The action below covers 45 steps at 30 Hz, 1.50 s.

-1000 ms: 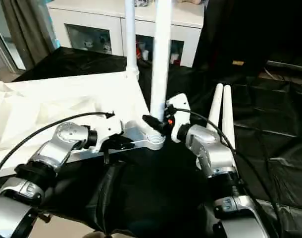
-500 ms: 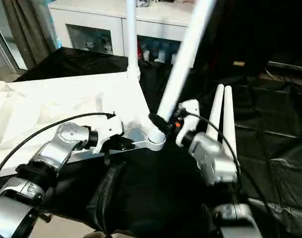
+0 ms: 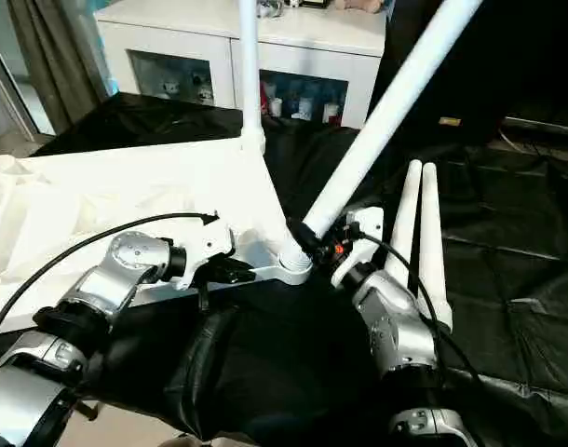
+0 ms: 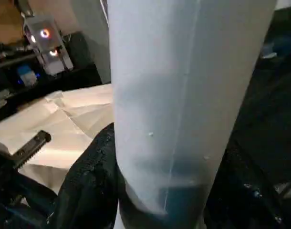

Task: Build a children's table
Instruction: Insert table leg to table base

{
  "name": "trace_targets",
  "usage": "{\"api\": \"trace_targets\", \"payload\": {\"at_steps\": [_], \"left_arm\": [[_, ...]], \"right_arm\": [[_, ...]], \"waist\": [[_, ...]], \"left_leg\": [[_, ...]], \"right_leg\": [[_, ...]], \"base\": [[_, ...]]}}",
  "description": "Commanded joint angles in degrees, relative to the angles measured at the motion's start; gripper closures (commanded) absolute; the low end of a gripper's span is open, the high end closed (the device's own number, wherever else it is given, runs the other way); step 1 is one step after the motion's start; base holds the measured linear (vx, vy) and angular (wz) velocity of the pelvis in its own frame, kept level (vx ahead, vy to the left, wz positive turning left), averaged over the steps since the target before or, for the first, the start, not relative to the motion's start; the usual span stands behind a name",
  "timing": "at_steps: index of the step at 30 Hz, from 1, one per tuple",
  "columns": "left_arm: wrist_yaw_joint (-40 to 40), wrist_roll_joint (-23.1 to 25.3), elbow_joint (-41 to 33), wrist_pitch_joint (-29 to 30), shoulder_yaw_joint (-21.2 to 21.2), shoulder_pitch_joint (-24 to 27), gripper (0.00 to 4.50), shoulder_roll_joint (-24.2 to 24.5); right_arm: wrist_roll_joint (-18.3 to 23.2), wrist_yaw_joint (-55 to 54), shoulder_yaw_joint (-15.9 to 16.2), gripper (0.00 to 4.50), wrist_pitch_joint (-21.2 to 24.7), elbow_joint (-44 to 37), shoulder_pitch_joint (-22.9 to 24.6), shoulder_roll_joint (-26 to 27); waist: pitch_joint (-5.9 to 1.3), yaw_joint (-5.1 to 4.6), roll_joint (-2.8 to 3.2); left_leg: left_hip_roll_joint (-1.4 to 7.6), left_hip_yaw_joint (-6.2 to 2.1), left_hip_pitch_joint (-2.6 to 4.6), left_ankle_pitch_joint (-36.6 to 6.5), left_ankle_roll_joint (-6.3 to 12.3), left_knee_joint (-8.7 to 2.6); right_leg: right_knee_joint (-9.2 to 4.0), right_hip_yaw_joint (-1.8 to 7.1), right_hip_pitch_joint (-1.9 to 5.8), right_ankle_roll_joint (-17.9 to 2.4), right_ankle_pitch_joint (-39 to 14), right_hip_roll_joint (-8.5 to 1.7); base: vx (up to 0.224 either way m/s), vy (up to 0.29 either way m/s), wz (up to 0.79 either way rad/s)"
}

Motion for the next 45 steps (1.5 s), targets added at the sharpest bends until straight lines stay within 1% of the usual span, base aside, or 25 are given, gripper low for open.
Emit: {"api": "trace_targets", "payload": {"at_steps": [1,2,3,4,8,9,10,11,12,13,16,19,21,24,26,28,29,32,33,36,40,42,43,44,45], "left_arm": [[0.7,-0.1,0.9,-0.8,0.5,-0.8,4.5,0.5],[0.8,0.0,1.2,-0.9,0.5,-0.9,4.5,0.6],[0.8,0.0,1.3,-1.0,0.5,-0.9,4.5,0.7],[0.8,0.1,1.4,-1.0,0.5,-0.9,4.5,0.7],[0.8,0.1,1.6,-1.2,0.4,-0.9,4.5,0.8],[0.8,0.0,1.6,-1.2,0.4,-0.8,4.5,0.8],[0.8,0.0,1.5,-1.2,0.4,-0.8,4.5,0.9],[0.7,0.0,1.4,-1.2,0.4,-0.7,4.5,1.0],[0.3,-0.2,1.2,-1.1,0.4,-0.5,4.5,1.2],[-0.2,-0.4,1.0,-1.0,0.3,-0.3,4.5,1.3],[-0.8,-0.5,0.8,-1.0,0.3,-0.2,4.5,1.4],[-5.4,-1.4,-1.7,-0.7,-0.8,1.3,4.5,2.1],[-6.4,-1.5,-2.4,-0.3,-1.2,1.6,4.5,2.4],[-9.5,-2.3,-5.1,0.2,-2.0,2.6,4.5,3.2],[-12.3,-2.9,-7.1,0.0,-2.5,3.0,4.5,4.3],[-13.9,-3.0,-7.7,-0.4,-2.9,2.9,4.5,5.0],[-14.6,-3.1,-8.1,-0.7,-3.2,2.9,4.5,5.4],[-15.8,-3.4,-9.0,-0.4,-3.3,3.1,4.5,5.7],[-15.9,-3.5,-9.4,-0.1,-3.3,3.2,4.5,5.8],[-16.0,-3.8,-9.6,0.2,-3.1,3.1,4.5,5.7],[-12.4,-2.3,-7.9,-0.4,-2.9,2.0,4.5,5.5],[-11.0,-2.2,-7.1,-0.2,-2.3,1.4,4.5,5.2],[-10.1,-2.1,-6.8,0.2,-1.9,1.1,4.5,4.9],[-9.1,-2.1,-6.6,0.9,-1.6,0.8,4.5,4.6],[-8.8,-2.1,-6.6,1.2,-1.5,0.7,4.5,4.5]], "right_arm": [[-5.7,0.1,2.9,2.62,0.8,2.2,2.5,-2.5],[-7.5,0.8,4.6,2.62,0.2,1.9,2.3,-3.4],[-8.1,1.1,5.2,2.62,-0.1,1.9,2.2,-3.7],[-8.8,1.5,5.8,2.62,-0.5,2.0,2.1,-4.1],[-9.6,3.1,7.1,2.62,-1.4,2.7,1.3,-4.5],[-9.6,3.6,7.4,2.62,-1.3,2.8,1.1,-4.7],[-9.6,3.8,7.5,2.62,-1.2,2.8,1.1,-4.7],[-9.5,4.4,7.9,2.62,-0.7,2.8,0.9,-4.9],[-9.4,5.8,8.6,2.62,0.5,3.0,0.5,-5.3],[-9.1,6.8,8.9,2.62,1.1,3.4,0.2,-5.4],[-9.0,7.7,9.1,2.62,1.7,3.9,-0.2,-5.5],[-10.1,12.2,10.8,2.62,2.9,7.5,-2.9,-6.8],[-10.3,13.0,11.1,2.62,2.9,8.0,-3.3,-7.0],[-9.6,16.0,11.4,2.62,3.6,7.8,-3.9,-7.9],[-8.8,20.0,12.1,2.62,4.4,7.1,-4.0,-9.3],[-8.8,22.6,12.8,2.62,4.4,6.5,-3.8,-10.3],[-8.6,24.4,13.2,2.62,4.3,5.9,-3.4,-10.9],[-8.4,26.5,13.6,2.62,3.8,5.1,-2.6,-11.4],[-8.4,26.8,13.5,2.62,3.7,4.8,-2.4,-11.5],[-8.4,27.0,13.5,2.62,2.9,4.7,-1.8,-11.5],[-8.6,25.2,12.6,2.62,2.1,5.4,-1.6,-10.8],[-9.0,22.4,11.6,2.62,2.1,6.4,-2.3,-10.0],[-9.6,20.2,11.2,2.62,1.2,7.4,-2.8,-9.6],[-10.2,17.9,10.6,2.62,0.2,8.5,-3.3,-9.1],[-10.4,17.0,10.4,2.62,0.1,8.9,-3.4,-8.9]], "waist": [[-3.1,-0.16,0.1],[-3.05,-0.14,0.17],[-3.02,-0.19,-0.1],[-2.97,-0.16,-0.01],[-2.92,-0.31,-0.03],[-2.9,-0.4,-0.56],[-2.87,-0.29,-0.25],[-2.84,-0.31,-0.45],[-2.86,-0.29,-0.33],[-2.86,-0.37,-0.5],[-2.9,-0.29,-0.38],[-2.93,-0.38,-0.58],[-2.98,-0.37,-0.43],[-3.02,-0.48,-0.87],[-3.06,-0.35,-0.76],[-2.89,-0.28,-0.82],[-2.33,-0.38,-0.78],[-2.11,-0.34,-0.69],[-2.12,-0.41,-0.76],[-2.08,-0.47,-0.81],[-2.16,-0.48,-0.99],[-1.97,-0.52,-1.14],[-1.72,-0.66,-1.03],[-1.72,-0.66,-1.03],[-1.55,-0.85,-1.28]], "left_leg": [[4.46,-2.49,0.92,-15.0,0.34,-4.56],[4.43,-2.52,0.95,-15.2,0.32,-4.56],[4.39,-2.44,0.89,-15.4,0.37,-4.55],[4.38,-2.52,0.94,-15.7,0.45,-4.55],[4.51,-2.59,1.06,-16.4,0.61,-4.63],[4.49,-2.53,0.98,-16.4,0.73,-4.62],[4.53,-2.57,1.01,-16.3,0.91,-4.63],[4.55,-2.59,0.97,-16.1,1.02,-4.65],[4.5,-2.56,0.98,-16.0,1.11,-4.62],[4.51,-2.49,0.95,-15.8,1.24,-4.63],[4.52,-2.47,0.92,-15.4,1.35,-4.58],[4.55,-2.39,0.85,-14.7,1.52,-4.54],[4.66,-2.34,0.89,-14.4,1.43,-4.57],[4.7,-2.27,0.81,-14.1,1.58,-4.57],[4.71,-2.27,0.82,-13.7,1.79,-4.53],[4.8,-2.2,0.78,-13.8,2.15,-4.62],[4.77,-2.2,0.71,-14.2,2.21,-4.78],[4.79,-2.29,0.93,-15.6,2.02,-4.9],[4.96,-2.41,1.1,-16.4,1.5,-5.1],[4.93,-2.4,1.16,-16.6,1.22,-5.18],[4.93,-2.3,1.19,-15.6,1.4,-5.2],[4.84,-2.25,1.29,-16.5,1.41,-5.23],[4.81,-2.47,1.38,-18.1,0.83,-5.32],[4.81,-2.47,1.38,-18.1,0.83,-5.32],[4.76,-2.66,1.6,-19.4,0.24,-5.39]], "right_leg": [[-5.39,4.15,2.0,-9.2,-17.4,-6.82],[-5.42,4.1,1.97,-9.1,-18.0,-6.83],[-5.54,4.11,2.02,-8.9,-18.7,-6.87],[-5.63,4.17,2.02,-8.6,-20.1,-7.01],[-5.74,4.23,1.85,-8.8,-20.8,-6.95],[-5.78,4.23,1.91,-8.8,-21.0,-6.97],[-5.79,4.28,1.88,-8.7,-21.4,-7.06],[-5.72,4.29,1.88,-8.7,-21.3,-7.01],[-5.74,4.27,1.87,-8.8,-21.2,-6.99],[-5.73,4.3,1.88,-8.9,-20.8,-6.93],[-5.68,4.32,1.9,-9.1,-20.4,-7.01],[-5.47,4.27,1.94,-9.5,-19.6,-6.93],[-5.27,4.32,1.92,-10.0,-17.8,-6.88],[-5.15,4.33,2.07,-10.2,-17.1,-6.95],[-5.06,4.29,2.15,-10.3,-16.9,-6.92],[-4.99,4.27,2.07,-10.2,-16.3,-6.7],[-5.16,4.3,1.75,-10.1,-16.9,-6.64],[-5.48,4.32,1.64,-9.7,-19.4,-6.72],[-5.49,4.34,1.6,-9.8,-19.7,-6.67],[-5.56,4.38,1.64,-10.1,-19.4,-6.82],[-5.48,4.39,1.72,-10.5,-17.8,-6.79],[-5.82,4.38,1.57,-10.2,-20.1,-6.84],[-6.26,4.35,1.42,-9.3,-24.6,-7.12],[-6.26,4.35,1.42,-9.3,-24.6,-7.12],[-6.68,4.3,1.2,-8.3,-28.4,-7.24]], "base": [[0.0,0.0,0.0],[0.0,0.0,0.0],[0.0,0.0,0.0],[0.0,0.0,0.0],[0.0,0.0,0.0],[0.0,0.0,0.0],[0.0,0.0,0.0],[0.0,0.0,0.0],[0.0,0.0,0.0],[0.0,0.0,0.0],[0.0,0.0,0.0],[0.0,0.0,0.0],[0.0,0.0,0.0],[0.0,0.0,0.0],[0.0,0.0,0.0],[0.0,0.0,0.0],[0.0,0.0,0.0],[0.0,0.0,0.0],[0.0,0.0,0.0],[0.0,0.0,0.0],[0.0,0.0,0.0],[0.0,0.0,0.0],[0.0,0.0,0.0],[0.0,0.0,0.0],[0.0,0.0,0.0]]}}
